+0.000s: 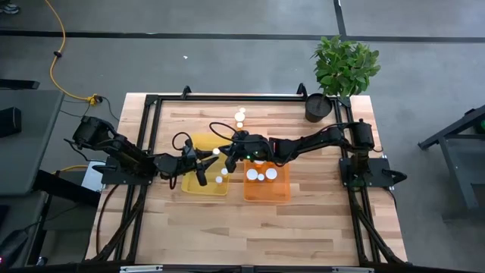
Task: Pick and place medicine bottles into bin by pill shape (circle, oval)
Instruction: Put the blue bottle pill into the yellow bin
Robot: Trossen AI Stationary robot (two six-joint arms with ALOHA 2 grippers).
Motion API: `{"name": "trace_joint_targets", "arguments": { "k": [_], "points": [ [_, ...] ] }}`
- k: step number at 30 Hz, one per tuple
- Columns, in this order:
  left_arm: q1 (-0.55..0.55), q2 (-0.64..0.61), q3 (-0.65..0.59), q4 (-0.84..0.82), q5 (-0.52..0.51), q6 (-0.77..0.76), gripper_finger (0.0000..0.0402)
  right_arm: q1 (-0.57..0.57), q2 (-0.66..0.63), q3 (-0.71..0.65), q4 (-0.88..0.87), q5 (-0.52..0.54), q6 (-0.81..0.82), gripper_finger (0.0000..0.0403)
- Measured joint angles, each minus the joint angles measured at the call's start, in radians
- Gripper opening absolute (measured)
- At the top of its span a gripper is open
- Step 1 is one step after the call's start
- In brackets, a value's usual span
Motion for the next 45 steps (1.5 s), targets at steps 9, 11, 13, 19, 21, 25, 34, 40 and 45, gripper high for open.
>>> {"name": "trace_joint_targets", "arguments": {
  "k": [9, 11, 13, 19, 21, 25, 34, 40, 45],
  "points": [
    [0.000, 0.000, 0.036, -0.022, 0.001, 0.038, 0.0092, 0.000, -0.001, 0.002, -0.006, -0.039, -0.010, 0.0000],
    [0.000, 0.000, 0.042, -0.030, 0.000, 0.043, 0.0092, 0.000, -0.001, 0.002, -0.015, -0.044, -0.009, 0.0000],
    [0.000, 0.000, 0.044, -0.036, 0.000, 0.045, 0.0092, 0.000, -0.001, 0.002, -0.021, -0.045, -0.009, 0.0000],
    [0.000, 0.000, 0.044, -0.036, -0.001, 0.044, 0.0092, 0.000, -0.001, 0.002, -0.027, -0.047, -0.009, 0.0000],
    [0.000, 0.000, 0.044, -0.036, -0.003, 0.042, 0.0092, 0.000, -0.001, 0.002, -0.030, -0.047, -0.009, 0.0000],
    [0.000, 0.000, 0.044, -0.036, -0.006, 0.026, 0.0092, 0.000, -0.001, 0.002, -0.036, -0.047, -0.001, 0.0000],
    [0.001, -0.001, 0.046, -0.077, -0.034, 0.016, 0.0092, 0.003, 0.000, 0.002, -0.047, -0.007, 0.025, 0.0000],
    [0.001, -0.001, 0.046, -0.096, -0.102, 0.016, 0.0092, 0.008, 0.000, 0.002, -0.043, 0.000, 0.025, 0.0000],
    [0.004, 0.000, 0.045, -0.101, -0.106, -0.014, 0.0092, 0.015, 0.000, 0.002, 0.003, -0.022, 0.024, 0.0000]
  ]
}}
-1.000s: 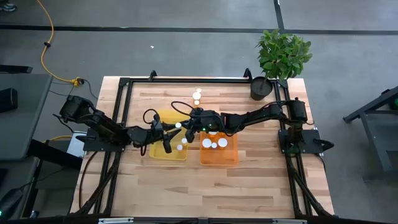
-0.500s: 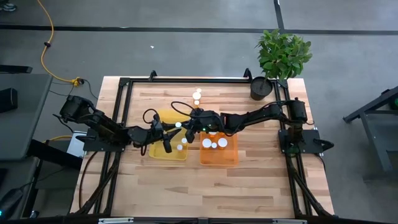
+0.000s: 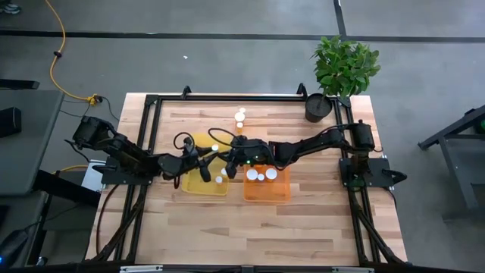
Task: Pick and place medicine bottles into bin by pill shape (circle, oval)
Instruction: Put the blue bottle pill into the yellow bin
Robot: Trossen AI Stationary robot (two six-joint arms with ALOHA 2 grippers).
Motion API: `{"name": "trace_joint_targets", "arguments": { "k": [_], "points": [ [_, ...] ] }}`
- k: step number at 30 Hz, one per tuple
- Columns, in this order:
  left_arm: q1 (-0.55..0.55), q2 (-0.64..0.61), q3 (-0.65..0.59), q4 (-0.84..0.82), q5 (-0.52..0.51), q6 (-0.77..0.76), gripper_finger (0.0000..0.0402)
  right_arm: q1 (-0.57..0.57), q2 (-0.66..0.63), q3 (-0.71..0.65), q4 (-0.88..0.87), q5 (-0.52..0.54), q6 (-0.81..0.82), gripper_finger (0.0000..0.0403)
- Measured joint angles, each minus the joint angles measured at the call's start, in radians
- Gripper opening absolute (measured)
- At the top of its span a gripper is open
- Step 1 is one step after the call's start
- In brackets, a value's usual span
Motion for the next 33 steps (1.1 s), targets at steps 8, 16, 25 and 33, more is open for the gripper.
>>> {"name": "trace_joint_targets", "arguments": {
  "k": [8, 16, 25, 33],
  "points": [
    [0.035, 0.000, 0.000, -0.002, 0.094, -0.012, 0.0092, -0.002, 0.000, 0.000, -0.015, 0.008, -0.027, 0.0000],
    [0.035, 0.000, 0.001, -0.003, 0.113, 0.032, 0.0091, -0.009, -0.003, 0.000, -0.124, 0.016, -0.058, 0.0000],
    [0.036, -0.001, 0.042, -0.088, 0.120, 0.005, 0.0091, -0.003, -0.003, 0.032, -0.179, 0.102, -0.097, 0.0000],
    [0.030, -0.035, 0.048, -0.107, 0.155, 0.040, 0.0091, -0.005, -0.005, 0.136, -0.366, 0.198, -0.152, 0.0000]
  ]
}}
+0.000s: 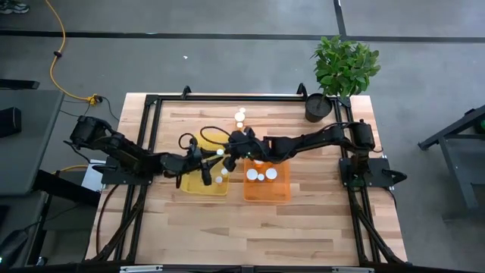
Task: Pick and place medicine bottles into bin by pill shape (circle, oval)
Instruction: Put the blue bottle pill into the yellow bin
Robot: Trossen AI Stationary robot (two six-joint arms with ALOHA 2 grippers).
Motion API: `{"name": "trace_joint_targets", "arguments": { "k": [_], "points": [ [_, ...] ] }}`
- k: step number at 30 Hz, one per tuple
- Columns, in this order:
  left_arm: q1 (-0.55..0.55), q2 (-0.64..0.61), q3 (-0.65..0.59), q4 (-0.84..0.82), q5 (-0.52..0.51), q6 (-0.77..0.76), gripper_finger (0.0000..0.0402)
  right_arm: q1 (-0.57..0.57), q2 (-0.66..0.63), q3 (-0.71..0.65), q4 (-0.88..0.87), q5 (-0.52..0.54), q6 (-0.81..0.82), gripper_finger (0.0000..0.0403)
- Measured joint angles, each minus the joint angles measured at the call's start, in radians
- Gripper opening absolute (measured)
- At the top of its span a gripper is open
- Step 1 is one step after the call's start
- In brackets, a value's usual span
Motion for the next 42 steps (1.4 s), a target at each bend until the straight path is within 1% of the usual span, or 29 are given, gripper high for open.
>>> {"name": "trace_joint_targets", "arguments": {
  "k": [2, 7, 15, 20, 22, 26, 29, 32, 35, 40, 42],
  "points": [
    [0.002, -0.009, -0.002, -0.029, -0.005, 0.004, 0.0091, 0.003, 0.001, 0.017, -0.019, 0.003, -0.020, 0.0000],
    [0.000, -0.011, -0.002, -0.035, -0.015, 0.001, 0.0091, 0.008, 0.000, 0.050, -0.086, -0.012, -0.030, 0.0000],
    [0.001, -0.011, 0.000, -0.022, -0.015, -0.018, 0.0091, 0.025, 0.000, 0.054, -0.039, -0.024, -0.029, 0.0000],
    [0.002, -0.011, 0.000, -0.020, 0.007, -0.033, 0.0091, 0.026, 0.000, 0.054, -0.020, -0.067, -0.010, 0.0000],
    [0.002, -0.011, 0.001, -0.020, 0.005, -0.023, 0.0091, 0.026, 0.000, 0.054, -0.024, -0.062, -0.016, 0.0000],
    [0.003, -0.011, 0.001, -0.033, -0.017, 0.026, 0.0091, 0.028, 0.000, 0.054, -0.035, -0.031, -0.052, 0.0000],
    [0.004, -0.011, 0.002, -0.094, -0.060, 0.026, 0.0091, 0.024, -0.005, 0.053, -0.067, -0.036, -0.057, 0.0000],
    [0.015, -0.010, 0.002, -0.199, -0.091, -0.024, 0.0091, 0.023, -0.026, 0.053, -0.123, -0.036, -0.058, 0.0000],
    [0.049, 0.007, 0.001, -0.281, -0.080, -0.103, 0.0091, 0.023, -0.041, 0.053, -0.146, -0.031, -0.061, 0.0000],
    [0.104, 0.076, 0.002, -0.233, -0.034, -0.160, 0.0091, 0.030, -0.043, 0.053, -0.138, -0.031, -0.064, 0.0000],
    [0.119, 0.112, 0.002, -0.208, -0.031, -0.158, 0.0091, 0.031, -0.043, 0.053, -0.139, -0.039, -0.064, 0.0000]
  ]
}}
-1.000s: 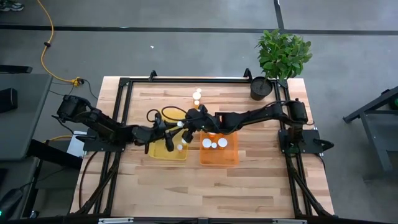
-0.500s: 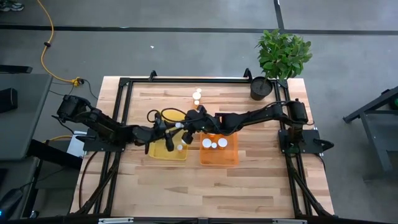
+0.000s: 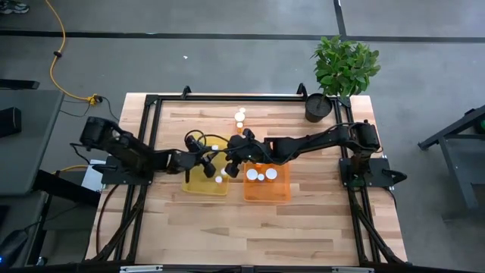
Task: Pick and place medicine bottles into bin by pill shape (circle, oval)
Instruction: Put the blue bottle pill into the yellow bin
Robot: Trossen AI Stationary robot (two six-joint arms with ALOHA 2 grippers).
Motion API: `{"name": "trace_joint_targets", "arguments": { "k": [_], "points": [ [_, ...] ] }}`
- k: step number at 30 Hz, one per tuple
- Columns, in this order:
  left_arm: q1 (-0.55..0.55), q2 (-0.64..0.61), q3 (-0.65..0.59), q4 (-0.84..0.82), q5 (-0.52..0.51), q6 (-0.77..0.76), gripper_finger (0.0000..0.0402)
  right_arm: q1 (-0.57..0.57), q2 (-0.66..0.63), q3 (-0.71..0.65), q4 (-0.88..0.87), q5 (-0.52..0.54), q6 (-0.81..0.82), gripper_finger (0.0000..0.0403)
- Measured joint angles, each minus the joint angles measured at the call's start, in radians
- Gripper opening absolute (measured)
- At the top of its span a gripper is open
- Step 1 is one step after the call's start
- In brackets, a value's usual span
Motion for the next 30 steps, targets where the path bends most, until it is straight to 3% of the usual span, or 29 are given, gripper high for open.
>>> {"name": "trace_joint_targets", "arguments": {
  "k": [10, 23, 30],
  "points": [
    [0.017, 0.147, 0.065, 0.038, 0.058, 0.001, 0.0091, -0.001, 0.000, -0.001, -0.003, 0.000, 0.000, 0.0000],
    [0.017, 0.142, 0.082, -0.014, 0.052, 0.010, 0.0093, -0.001, 0.000, -0.001, -0.007, -0.011, 0.000, 0.0000],
    [0.017, 0.142, 0.082, -0.032, 0.045, 0.011, 0.0114, -0.001, 0.000, -0.001, -0.007, -0.011, 0.000, 0.0000]
  ]
}}
